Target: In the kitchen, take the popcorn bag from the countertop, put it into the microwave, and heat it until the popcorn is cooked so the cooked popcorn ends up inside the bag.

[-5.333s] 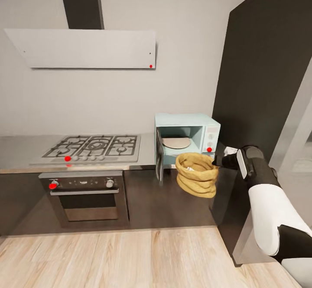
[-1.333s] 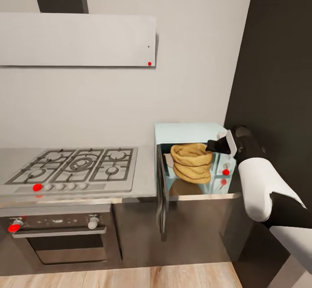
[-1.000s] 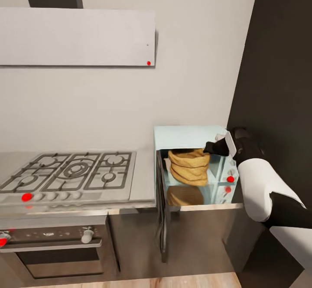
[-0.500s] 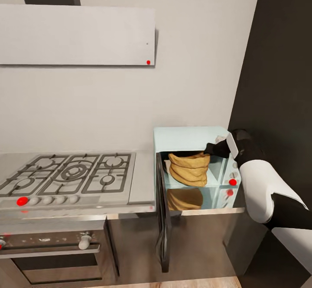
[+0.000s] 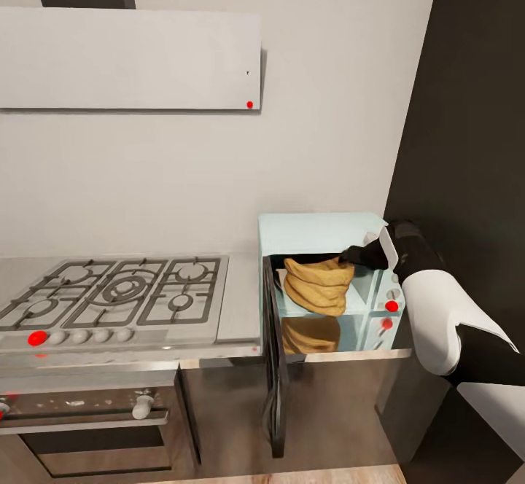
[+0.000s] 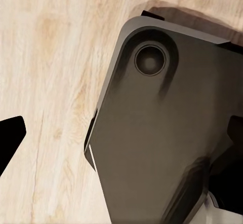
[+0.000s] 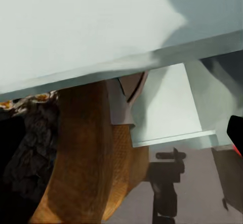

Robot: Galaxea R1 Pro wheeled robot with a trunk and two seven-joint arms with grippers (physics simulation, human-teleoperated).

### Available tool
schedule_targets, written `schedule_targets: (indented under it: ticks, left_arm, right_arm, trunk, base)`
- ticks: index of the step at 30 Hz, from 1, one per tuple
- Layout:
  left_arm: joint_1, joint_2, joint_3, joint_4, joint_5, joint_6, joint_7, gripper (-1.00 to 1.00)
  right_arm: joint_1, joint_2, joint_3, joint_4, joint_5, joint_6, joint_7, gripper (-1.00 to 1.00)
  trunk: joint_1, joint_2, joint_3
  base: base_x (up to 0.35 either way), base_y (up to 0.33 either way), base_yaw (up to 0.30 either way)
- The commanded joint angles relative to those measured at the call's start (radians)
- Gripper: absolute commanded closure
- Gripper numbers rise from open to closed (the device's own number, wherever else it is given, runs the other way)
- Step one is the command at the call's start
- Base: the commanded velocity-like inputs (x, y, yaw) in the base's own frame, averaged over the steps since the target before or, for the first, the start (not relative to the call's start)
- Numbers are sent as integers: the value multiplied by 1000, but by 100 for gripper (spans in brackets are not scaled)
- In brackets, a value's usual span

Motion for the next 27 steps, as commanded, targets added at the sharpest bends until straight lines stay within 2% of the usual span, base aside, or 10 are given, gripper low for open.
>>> schedule_targets:
  ticks: [1, 5, 14, 22, 27]
  left_arm:
    - [0, 0, 2, -1, 4, -2, 2, -100]
    - [0, -1, 2, -3, 5, -2, 2, -100]
    - [0, -2, 2, -4, 6, -2, 3, -100]
    - [0, -2, 2, -4, 6, -2, 2, -100]
    - [0, -1, 2, -4, 6, -2, 2, -100]
  right_arm:
    - [-1, 1, -4, -1, 11, 3, 9, -100]
    - [-1, 1, -4, -4, 14, 3, 10, -100]
    - [-1, 2, -6, -14, 4, 3, 17, -100]
    - [-1, 5, -13, -230, -7, 3, 63, -100]
    - [-1, 10, -12, -252, -5, 3, 65, -100]
  trunk:
    - [0, -1, -1]
    - [0, -1, -1]
    - [0, -1, -1]
    - [0, -1, -1]
    - [0, -1, -1]
  base:
    - [0, 0, 0]
    - [-101, 0, 0]
    - [-320, 0, 0]
    - [-331, 0, 0]
    - [-186, 0, 0]
